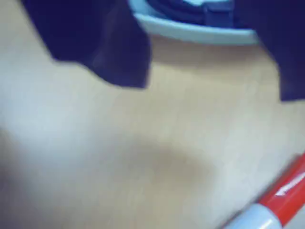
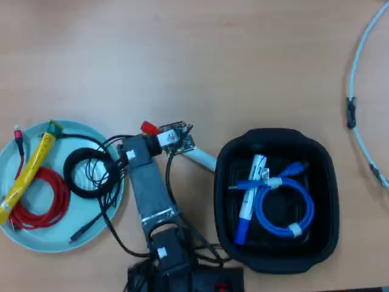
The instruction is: Pick up the red pen and put it in the green bowl
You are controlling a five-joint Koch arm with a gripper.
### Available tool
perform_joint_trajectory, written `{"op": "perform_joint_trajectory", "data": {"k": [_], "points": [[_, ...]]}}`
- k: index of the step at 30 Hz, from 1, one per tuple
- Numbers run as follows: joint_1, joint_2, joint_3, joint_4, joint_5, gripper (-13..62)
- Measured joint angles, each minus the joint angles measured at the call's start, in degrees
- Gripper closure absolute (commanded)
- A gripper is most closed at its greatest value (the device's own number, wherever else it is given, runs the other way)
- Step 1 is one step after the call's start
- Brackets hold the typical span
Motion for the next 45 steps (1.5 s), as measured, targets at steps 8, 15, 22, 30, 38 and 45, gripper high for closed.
{"op": "perform_joint_trajectory", "data": {"k": [8, 15, 22, 30, 38, 45], "points": [[-2.20, 0.00, -15.29, 3.96, -3.78, 21.4], [1.05, -0.18, -15.56, 4.75, 13.71, 21.4], [5.54, -10.46, -15.56, 4.75, 23.64, 21.2], [9.76, -22.41, -15.56, 4.75, 28.74, 21.2], [13.36, -22.41, -15.56, 4.75, 30.67, 21.2], [17.49, -22.50, -10.37, 4.66, 29.79, 21.2]]}}
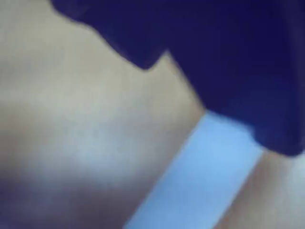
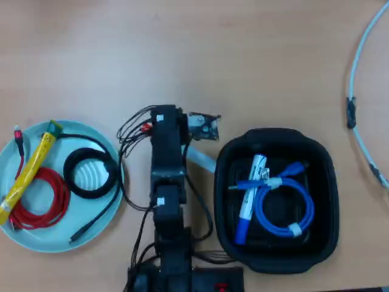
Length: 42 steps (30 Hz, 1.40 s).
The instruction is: Pick up the red pen and put it in the green bowl
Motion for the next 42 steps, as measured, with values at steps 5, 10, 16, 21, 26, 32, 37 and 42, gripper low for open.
{"op": "perform_joint_trajectory", "data": {"k": [5, 10, 16, 21, 26, 32, 37, 42], "points": [[0.44, 0.00, 2.02, -0.09, -1.23, 21.2], [1.58, 0.00, 4.92, -2.20, -1.23, 21.2], [2.29, 0.00, 5.62, -6.24, -3.96, 21.1], [2.29, -1.05, 6.33, -8.61, -8.53, 20.7], [2.37, -2.46, 6.15, -9.40, -9.49, 21.2], [2.55, -2.64, 6.06, -10.28, -9.58, 21.5], [2.46, -2.72, 6.06, -10.46, -9.67, 21.6], [1.76, -2.81, 5.98, -10.99, -9.58, 21.7]]}}
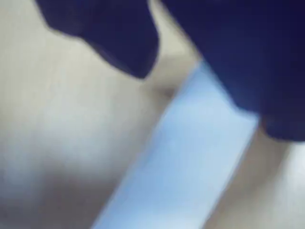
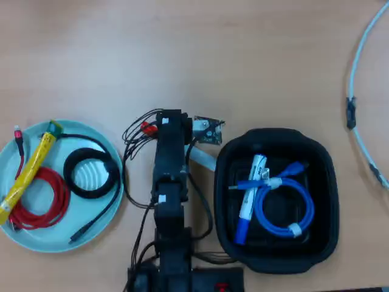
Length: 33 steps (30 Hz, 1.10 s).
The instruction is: Pick up the red pen and put it in the green bowl
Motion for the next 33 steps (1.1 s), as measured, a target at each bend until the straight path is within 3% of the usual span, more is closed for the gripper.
{"op": "perform_joint_trajectory", "data": {"k": [3, 5, 12, 24, 33], "points": [[-0.26, -0.09, 0.00, -0.18, 0.00, 22.5], [-0.44, -0.09, -0.09, -0.70, 0.00, 26.8], [-0.44, -0.62, -0.62, -3.60, -1.14, 58.2], [-0.79, -1.23, -0.97, -3.60, -1.23, 56.2], [-9.32, -0.44, -7.91, 1.05, 3.52, 56.2]]}}
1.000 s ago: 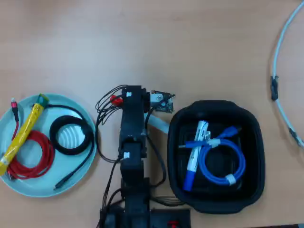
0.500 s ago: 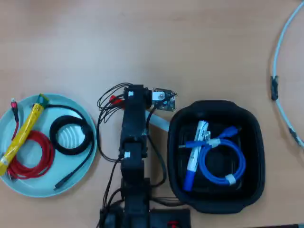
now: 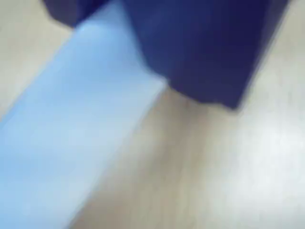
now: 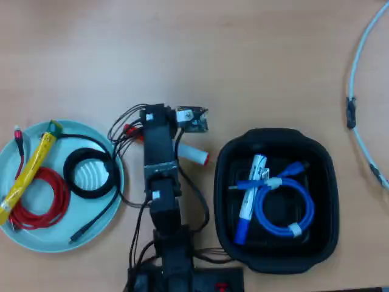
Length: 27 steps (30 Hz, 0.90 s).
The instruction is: Pick up the red pen and put it in the green bowl
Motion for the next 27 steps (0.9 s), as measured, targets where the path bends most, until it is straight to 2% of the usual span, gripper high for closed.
{"op": "perform_joint_trajectory", "data": {"k": [11, 18, 27], "points": [[-7.12, 10.55, -5.45, 4.31, 0.00, 56.2], [-19.95, 18.46, -11.07, 5.89, -2.46, 56.2], [-40.25, 18.72, -10.99, 0.79, -8.35, 56.1]]}}
